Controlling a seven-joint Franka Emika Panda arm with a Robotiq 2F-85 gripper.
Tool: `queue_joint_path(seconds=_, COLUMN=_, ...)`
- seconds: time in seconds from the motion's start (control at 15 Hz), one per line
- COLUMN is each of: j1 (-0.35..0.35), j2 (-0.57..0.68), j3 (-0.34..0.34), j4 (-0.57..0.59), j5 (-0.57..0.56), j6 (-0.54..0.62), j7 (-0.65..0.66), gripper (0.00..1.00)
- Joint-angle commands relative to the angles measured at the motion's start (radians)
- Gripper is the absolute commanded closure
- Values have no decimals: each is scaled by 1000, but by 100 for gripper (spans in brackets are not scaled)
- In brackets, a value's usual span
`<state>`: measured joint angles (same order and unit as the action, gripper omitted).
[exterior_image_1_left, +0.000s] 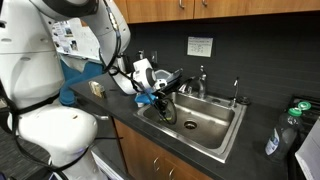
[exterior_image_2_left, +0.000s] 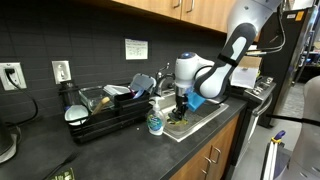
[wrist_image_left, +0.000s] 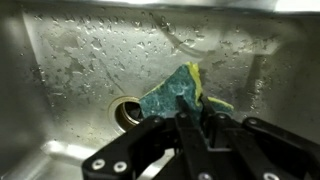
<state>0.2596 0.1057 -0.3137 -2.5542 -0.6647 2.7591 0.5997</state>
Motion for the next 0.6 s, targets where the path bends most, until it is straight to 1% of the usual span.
queue_joint_path(seconds=0.0, j1=-2, j2=-44, j3=-3, j4=-25, j5=9, j6=-8, j7=21, gripper=96)
queue_joint_path(seconds=0.2, j1=-6, j2=-49, j3=-5, j4=-21, j5=15, j6=0, j7=25, gripper=96)
queue_joint_path(seconds=0.4, j1=-12, j2=-57, j3=-2, j4=-19, j5=46, j6=2, j7=12, gripper=96)
queue_joint_path(seconds=0.47, j1=-97, j2=-62, j3=81, j4=-15, j5=43, j6=-4, j7=16, gripper=96)
queue_joint_path(seconds=0.53, j1=-108, j2=-64, j3=92, j4=-14, j5=51, j6=-3, j7=13, gripper=96)
